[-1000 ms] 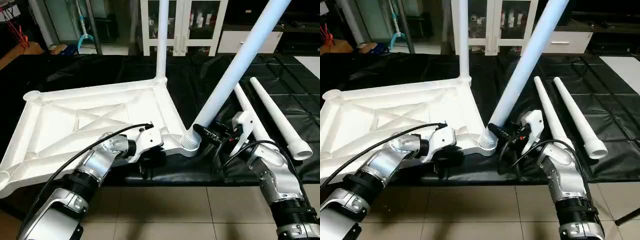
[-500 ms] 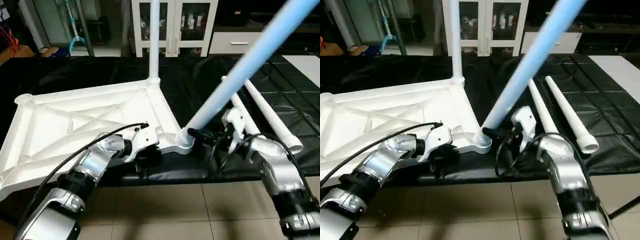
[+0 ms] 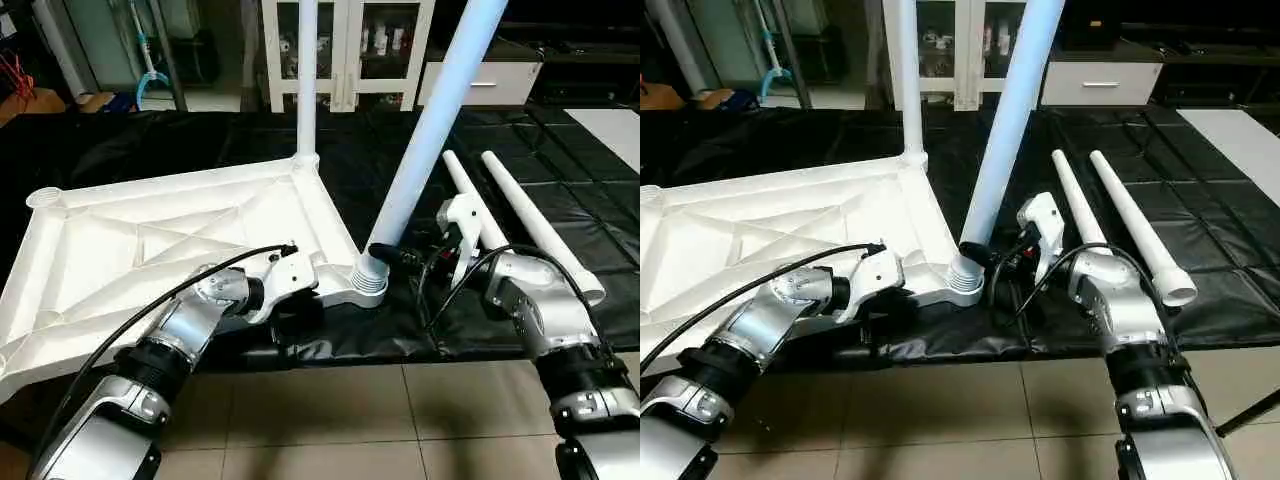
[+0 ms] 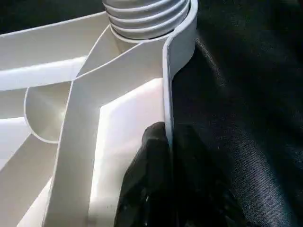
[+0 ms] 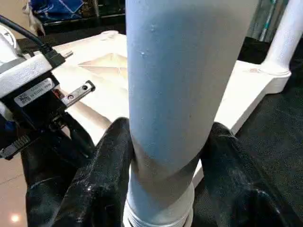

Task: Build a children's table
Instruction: Insert table leg to table base

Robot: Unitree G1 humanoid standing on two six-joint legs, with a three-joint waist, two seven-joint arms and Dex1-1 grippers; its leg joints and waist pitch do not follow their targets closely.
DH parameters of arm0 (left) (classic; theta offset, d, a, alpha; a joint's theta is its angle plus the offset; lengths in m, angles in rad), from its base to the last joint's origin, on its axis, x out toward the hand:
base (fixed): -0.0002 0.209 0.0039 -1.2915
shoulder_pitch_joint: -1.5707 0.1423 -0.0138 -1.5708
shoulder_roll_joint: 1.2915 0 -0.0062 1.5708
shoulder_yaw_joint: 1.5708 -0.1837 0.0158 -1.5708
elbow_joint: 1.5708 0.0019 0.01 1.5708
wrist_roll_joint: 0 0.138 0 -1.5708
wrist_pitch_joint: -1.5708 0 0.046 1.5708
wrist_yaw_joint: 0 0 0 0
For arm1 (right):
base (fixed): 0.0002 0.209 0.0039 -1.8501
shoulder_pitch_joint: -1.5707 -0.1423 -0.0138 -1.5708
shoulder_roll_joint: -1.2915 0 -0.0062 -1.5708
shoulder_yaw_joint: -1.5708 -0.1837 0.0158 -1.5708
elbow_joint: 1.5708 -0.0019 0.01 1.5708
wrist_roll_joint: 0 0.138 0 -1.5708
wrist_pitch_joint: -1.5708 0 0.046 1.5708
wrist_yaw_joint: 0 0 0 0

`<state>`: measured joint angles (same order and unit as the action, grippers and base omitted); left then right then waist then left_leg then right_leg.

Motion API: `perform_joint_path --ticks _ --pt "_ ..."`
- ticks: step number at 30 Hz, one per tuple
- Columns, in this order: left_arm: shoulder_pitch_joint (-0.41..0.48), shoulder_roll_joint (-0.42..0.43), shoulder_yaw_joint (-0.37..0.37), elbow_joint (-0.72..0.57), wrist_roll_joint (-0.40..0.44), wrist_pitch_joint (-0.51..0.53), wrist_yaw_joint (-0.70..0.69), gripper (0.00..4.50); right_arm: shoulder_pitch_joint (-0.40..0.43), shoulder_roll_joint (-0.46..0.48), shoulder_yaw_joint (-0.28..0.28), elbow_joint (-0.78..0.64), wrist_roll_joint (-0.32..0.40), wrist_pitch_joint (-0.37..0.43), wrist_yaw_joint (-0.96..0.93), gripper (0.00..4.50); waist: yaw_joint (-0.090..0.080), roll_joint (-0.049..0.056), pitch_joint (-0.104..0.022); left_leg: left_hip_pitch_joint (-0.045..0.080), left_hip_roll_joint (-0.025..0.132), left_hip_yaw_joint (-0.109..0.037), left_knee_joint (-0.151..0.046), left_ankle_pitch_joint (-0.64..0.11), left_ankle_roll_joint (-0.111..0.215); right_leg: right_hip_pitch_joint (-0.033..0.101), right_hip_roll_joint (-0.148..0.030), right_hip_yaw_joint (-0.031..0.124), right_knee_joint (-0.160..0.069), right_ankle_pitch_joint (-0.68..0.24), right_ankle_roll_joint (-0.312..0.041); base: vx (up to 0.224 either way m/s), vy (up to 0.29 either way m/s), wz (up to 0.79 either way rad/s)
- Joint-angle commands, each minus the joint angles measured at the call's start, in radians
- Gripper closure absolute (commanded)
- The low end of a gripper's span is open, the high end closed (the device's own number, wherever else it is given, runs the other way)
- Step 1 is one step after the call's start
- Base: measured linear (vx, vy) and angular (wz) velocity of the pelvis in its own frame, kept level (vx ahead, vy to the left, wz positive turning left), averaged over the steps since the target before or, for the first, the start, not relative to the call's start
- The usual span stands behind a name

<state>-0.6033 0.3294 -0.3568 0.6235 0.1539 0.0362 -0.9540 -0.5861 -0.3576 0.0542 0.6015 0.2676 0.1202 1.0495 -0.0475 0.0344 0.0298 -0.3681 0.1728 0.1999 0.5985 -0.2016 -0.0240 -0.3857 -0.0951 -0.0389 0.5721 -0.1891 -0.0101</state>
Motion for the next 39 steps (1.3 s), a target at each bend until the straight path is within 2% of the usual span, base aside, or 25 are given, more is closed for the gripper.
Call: perform_joint_path --ticks 1,5,10,14,17,23,26,28,30,31,35,39 --pt "-0.004 -0.006 -0.019 -0.011 0.018 -0.001 0.008 4.50 0.013 -0.002 0.061 0.051 -0.057 0.029 0.012 2.72 0.000 -0.007 -0.032 0.017 0.057 -0.039 -0.102 -0.485 -0.016 0.001 -0.051 0.027 -0.083 -0.444 -0.171 0.000 0.000 0.00" --pt "-0.004 -0.005 -0.018 -0.011 0.020 -0.003 0.008 4.50 0.013 -0.001 0.102 0.060 -0.094 0.005 0.034 2.72 0.000 -0.009 -0.032 0.018 0.057 -0.040 -0.102 -0.493 -0.018 -0.002 -0.052 0.026 -0.085 -0.466 -0.162 0.000 0.000 0.00" --pt "-0.001 -0.006 -0.019 -0.014 0.019 -0.001 0.007 4.50 0.029 0.001 0.117 0.058 -0.107 0.009 0.041 2.72 -0.001 -0.008 -0.031 0.018 0.058 -0.041 -0.104 -0.498 -0.019 -0.003 -0.052 0.028 -0.086 -0.472 -0.156 0.000 0.000 0.00" --pt "-0.001 -0.006 -0.020 -0.014 0.019 -0.002 0.006 4.50 0.025 0.006 0.115 0.097 -0.118 -0.001 0.022 2.72 -0.002 -0.006 -0.030 0.019 0.057 -0.042 -0.104 -0.517 -0.023 -0.005 -0.051 0.027 -0.088 -0.483 -0.155 0.000 0.000 0.00" --pt "0.001 -0.005 -0.022 -0.016 0.019 -0.001 0.000 4.50 0.021 0.017 0.090 0.120 -0.098 0.035 0.009 2.72 -0.006 -0.001 -0.028 0.020 0.056 -0.045 -0.106 -0.541 -0.030 -0.007 -0.051 0.025 -0.090 -0.509 -0.146 0.000 0.000 0.00" --pt "0.003 -0.004 -0.027 -0.019 0.015 0.001 -0.018 4.50 0.018 -0.027 0.102 0.135 -0.117 0.066 0.042 2.72 -0.010 -0.002 -0.027 0.022 0.056 -0.048 -0.108 -0.576 -0.037 -0.009 -0.050 0.022 -0.094 -0.533 -0.129 0.000 0.000 0.00" --pt "0.004 0.000 -0.031 -0.023 0.014 0.000 -0.031 4.50 -0.014 -0.073 0.089 0.149 -0.107 0.087 0.089 2.72 -0.006 0.001 -0.030 0.028 0.057 -0.043 -0.106 -0.569 -0.034 -0.011 -0.048 0.023 -0.093 -0.485 -0.147 0.000 0.000 0.00" --pt "0.004 0.001 -0.031 -0.023 0.014 -0.001 -0.032 4.50 -0.023 -0.077 0.084 0.156 -0.104 0.089 0.091 2.72 -0.005 0.002 -0.034 0.018 0.059 -0.042 -0.109 -0.525 -0.029 -0.001 -0.048 0.024 -0.083 -0.400 -0.176 0.000 0.000 0.00" --pt "0.001 0.003 -0.031 -0.022 0.015 -0.003 -0.032 4.50 -0.044 -0.084 0.079 0.162 -0.098 0.095 0.103 2.72 0.000 0.005 -0.035 0.020 0.061 -0.038 -0.108 -0.491 -0.025 0.001 -0.048 0.025 -0.079 -0.337 -0.201 0.000 0.000 0.00" --pt "0.001 0.004 -0.031 -0.021 0.016 -0.004 -0.032 4.50 -0.050 -0.086 0.078 0.163 -0.097 0.097 0.108 2.72 0.002 0.004 -0.035 0.020 0.060 -0.034 -0.107 -0.480 -0.021 0.003 -0.047 0.025 -0.077 -0.319 -0.211 0.000 0.000 0.00" --pt "-0.001 0.004 -0.032 -0.018 0.020 -0.007 -0.032 4.50 -0.092 -0.097 0.078 0.171 -0.087 0.118 0.153 2.72 0.011 0.002 -0.037 0.018 0.060 -0.029 -0.103 -0.432 -0.004 0.011 -0.049 0.025 -0.074 -0.300 -0.226 0.000 0.000 0.00" --pt "0.001 0.004 -0.032 -0.021 0.021 -0.005 -0.035 4.50 -0.114 -0.104 0.091 0.184 -0.095 0.126 0.192 2.72 0.028 -0.002 -0.039 0.018 0.063 -0.025 -0.101 -0.377 0.010 0.015 -0.051 0.026 -0.072 -0.294 -0.229 0.000 0.000 0.00"
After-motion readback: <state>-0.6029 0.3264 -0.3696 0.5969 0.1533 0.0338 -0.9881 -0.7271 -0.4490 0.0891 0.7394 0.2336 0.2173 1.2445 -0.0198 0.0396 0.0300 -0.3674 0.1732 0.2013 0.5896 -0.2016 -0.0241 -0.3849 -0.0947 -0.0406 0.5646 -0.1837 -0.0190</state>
